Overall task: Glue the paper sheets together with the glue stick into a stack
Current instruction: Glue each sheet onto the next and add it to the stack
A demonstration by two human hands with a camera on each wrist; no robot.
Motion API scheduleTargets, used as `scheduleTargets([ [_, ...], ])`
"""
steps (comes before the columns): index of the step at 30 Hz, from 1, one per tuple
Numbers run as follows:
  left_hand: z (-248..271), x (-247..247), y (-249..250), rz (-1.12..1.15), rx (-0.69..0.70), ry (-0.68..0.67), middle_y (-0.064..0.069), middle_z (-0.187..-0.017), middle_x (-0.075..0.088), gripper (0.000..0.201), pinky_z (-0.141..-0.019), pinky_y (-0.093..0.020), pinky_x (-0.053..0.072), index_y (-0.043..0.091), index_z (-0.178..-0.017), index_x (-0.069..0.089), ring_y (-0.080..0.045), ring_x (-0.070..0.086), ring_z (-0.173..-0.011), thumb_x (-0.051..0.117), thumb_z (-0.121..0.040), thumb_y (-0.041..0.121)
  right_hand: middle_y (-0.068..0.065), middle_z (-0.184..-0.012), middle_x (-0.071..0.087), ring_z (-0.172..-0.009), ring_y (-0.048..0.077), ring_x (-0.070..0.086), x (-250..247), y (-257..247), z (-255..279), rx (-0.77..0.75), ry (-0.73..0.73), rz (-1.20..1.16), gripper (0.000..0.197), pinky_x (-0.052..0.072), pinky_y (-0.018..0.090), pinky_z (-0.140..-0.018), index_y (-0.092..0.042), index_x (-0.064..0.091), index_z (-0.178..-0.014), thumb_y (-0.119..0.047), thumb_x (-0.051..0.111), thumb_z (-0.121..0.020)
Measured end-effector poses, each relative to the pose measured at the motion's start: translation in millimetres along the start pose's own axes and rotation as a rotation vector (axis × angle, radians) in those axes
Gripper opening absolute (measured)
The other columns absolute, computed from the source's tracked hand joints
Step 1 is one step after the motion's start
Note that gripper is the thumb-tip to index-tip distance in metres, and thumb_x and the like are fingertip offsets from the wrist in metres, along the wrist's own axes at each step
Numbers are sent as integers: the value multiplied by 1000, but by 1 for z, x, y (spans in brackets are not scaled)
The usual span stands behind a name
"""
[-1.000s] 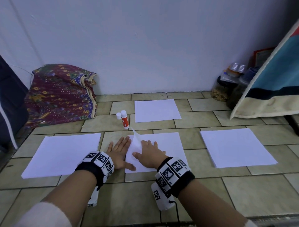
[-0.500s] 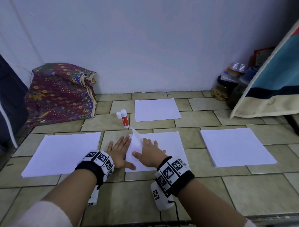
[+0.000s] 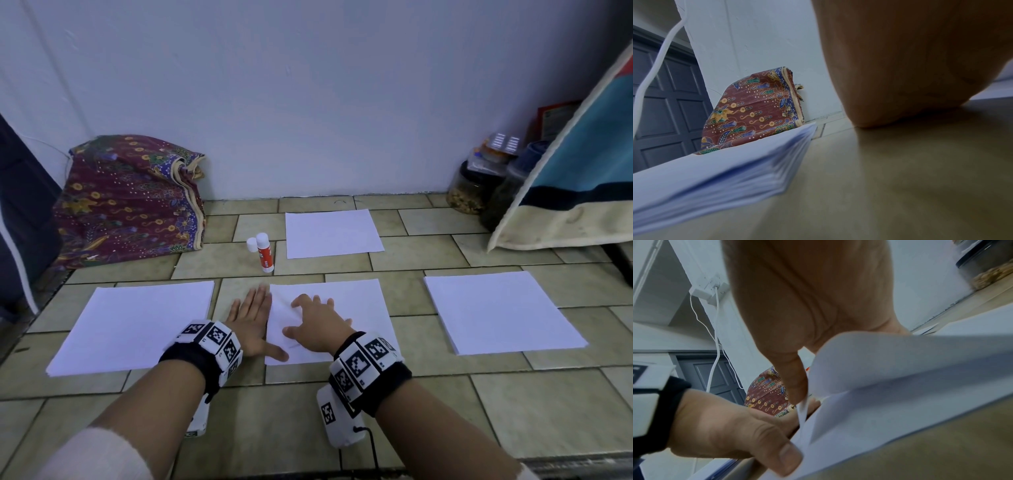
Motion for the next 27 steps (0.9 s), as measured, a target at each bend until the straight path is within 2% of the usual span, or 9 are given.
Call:
scheduleTargets([
  [2,1,0,1,-15,-8,10,-1,-149,-38,178,-115,-39,-16,7,-145,-29,-19,-30,-142,-1,3,102,5,-152,24,-145,31,7,0,-1,-1,11,-20,49,57,16,65,-109,-28,35,-142,-42,55,-91],
  [4,1,-1,1,-7,-13,1,-4,-151,-37,176,-115,-39,-16,7,-145,-29,-20,-31,-142,12,-3,102,5,-154,21,-146,31,6,1,-1,-1,12,-25,69,58,15,66,-109,-28,36,-143,-43,56,-90],
  [7,4,-3,3,-3,-28,-12,-8,-152,-36,156,-115,-39,-16,6,-145,-29,-21,-32,-141,30,-27,89,5,-155,19,-146,31,4,1,-1,-1,13,-23,76,59,14,66,-110,-28,37,-143,-43,57,-90],
  [12,5,-5,3,8,-41,-49,-11,-150,-39,156,-114,-39,-17,5,-144,-30,-24,-34,-140,26,-23,86,5,-155,18,-146,31,4,1,-1,-1,16,-23,85,60,13,66,-110,-29,37,-143,-43,58,-89],
  [15,6,-9,2,1,-36,-88,-12,-147,-43,165,-114,-38,-17,3,-143,-31,-23,-36,-138,31,-21,95,5,-156,15,-146,30,1,0,-1,-1,19,-31,80,61,13,66,-110,-29,37,-144,-44,58,-88],
  [16,6,-9,1,-6,-36,-94,-12,-146,-43,165,-114,-38,-17,2,-142,-32,-23,-36,-138,36,-26,97,4,-157,15,-147,30,1,-1,-1,0,19,-33,80,61,12,66,-110,-29,37,-144,-44,58,-88],
  [19,6,-9,-2,-39,-34,-97,-13,-147,-43,151,-115,-39,-17,2,-141,-34,-24,-37,-138,66,-56,77,4,-157,15,-147,30,1,-2,-1,0,11,-44,69,64,12,66,-109,-28,38,-143,-48,59,-87],
  [21,6,-9,-5,-72,-27,-110,-12,-146,-45,154,-117,-40,-17,4,-140,-37,-25,-39,-136,79,-59,65,4,-157,16,-147,30,2,-4,0,1,7,-53,54,66,13,66,-109,-26,40,-143,-53,59,-86],
  [27,9,-16,-5,-37,-25,-166,-11,-147,-44,150,-117,-37,-16,4,-140,-37,-22,-38,-137,80,-64,59,3,-158,14,-147,29,2,-7,1,3,7,-59,55,63,14,64,-111,-24,40,-143,-49,58,-88],
])
Point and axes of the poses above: each hand's wrist, its own z-axis away from the middle knuckle, its own x-axis out of the palm, y = z × x, the point moved 1 cm from there along -z, towards the middle knuckle
